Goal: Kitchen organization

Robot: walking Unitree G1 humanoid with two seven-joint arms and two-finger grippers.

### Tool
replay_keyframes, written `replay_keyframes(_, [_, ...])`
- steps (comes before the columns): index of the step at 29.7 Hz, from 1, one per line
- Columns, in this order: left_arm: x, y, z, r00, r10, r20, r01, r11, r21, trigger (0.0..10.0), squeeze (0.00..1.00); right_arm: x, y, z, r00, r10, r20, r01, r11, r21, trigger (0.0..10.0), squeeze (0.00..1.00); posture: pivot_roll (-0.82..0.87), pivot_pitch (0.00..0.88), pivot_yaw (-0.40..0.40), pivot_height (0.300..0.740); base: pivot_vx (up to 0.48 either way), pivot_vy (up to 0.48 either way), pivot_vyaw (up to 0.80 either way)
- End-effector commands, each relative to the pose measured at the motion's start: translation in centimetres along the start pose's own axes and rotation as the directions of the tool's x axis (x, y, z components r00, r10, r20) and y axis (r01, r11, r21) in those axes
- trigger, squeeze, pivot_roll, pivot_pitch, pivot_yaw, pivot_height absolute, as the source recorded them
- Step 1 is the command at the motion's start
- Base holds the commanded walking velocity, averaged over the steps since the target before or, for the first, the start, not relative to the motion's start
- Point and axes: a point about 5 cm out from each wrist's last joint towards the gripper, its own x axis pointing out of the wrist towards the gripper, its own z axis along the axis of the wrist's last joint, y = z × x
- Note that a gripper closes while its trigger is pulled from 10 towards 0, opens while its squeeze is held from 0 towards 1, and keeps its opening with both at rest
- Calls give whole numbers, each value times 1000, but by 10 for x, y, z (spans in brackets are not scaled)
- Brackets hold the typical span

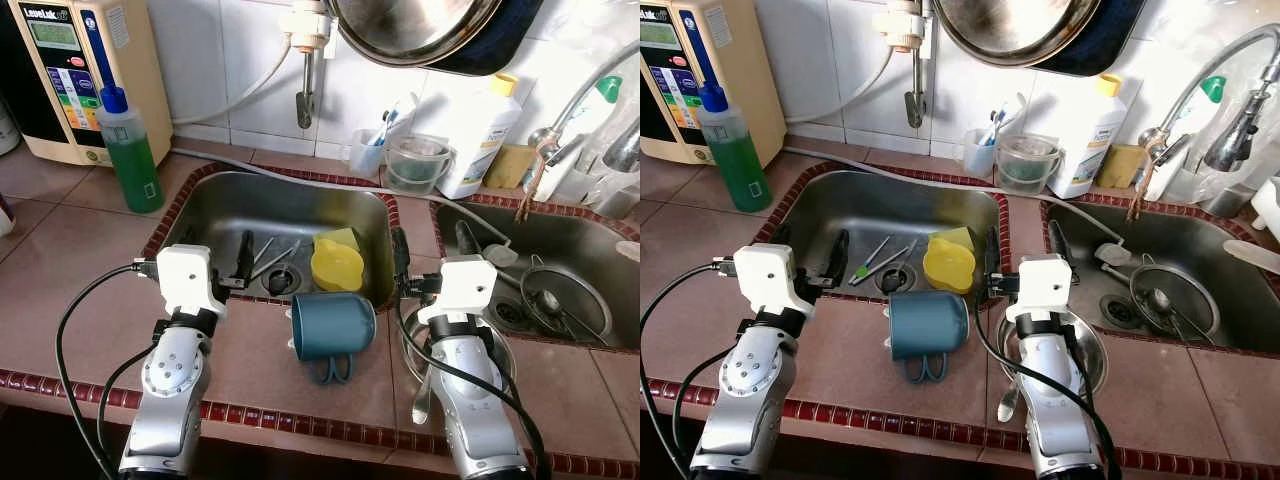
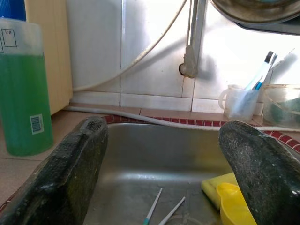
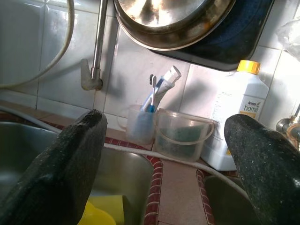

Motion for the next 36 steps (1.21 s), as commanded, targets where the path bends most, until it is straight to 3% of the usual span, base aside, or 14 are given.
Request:
replay_keyframes(1, [0, -4, 4, 1000, -24, 13, 24, 1000, 1, 10000, 0, -1, -1, 1, 1000, 4, 8, -4, 1000, -8, 10000, 0, -109, 0, -49, 740, -270, 0, 0])
replay_keyframes(15, [-1, -5, 3, 999, -38, 7, 38, 999, 8, 10000, 0, -3, 2, -1, 1000, 16, 3, -16, 1000, -6, 10000, 0, -106, 0, -47, 740, -269, 0, 0])
replay_keyframes(36, [-4, -9, 5, 997, -70, 14, 70, 998, 2, 10000, 0, -7, 4, -2, 1000, 28, -3, -28, 999, -20, 10000, 0, -106, 0, -46, 740, 0, 0, 0])
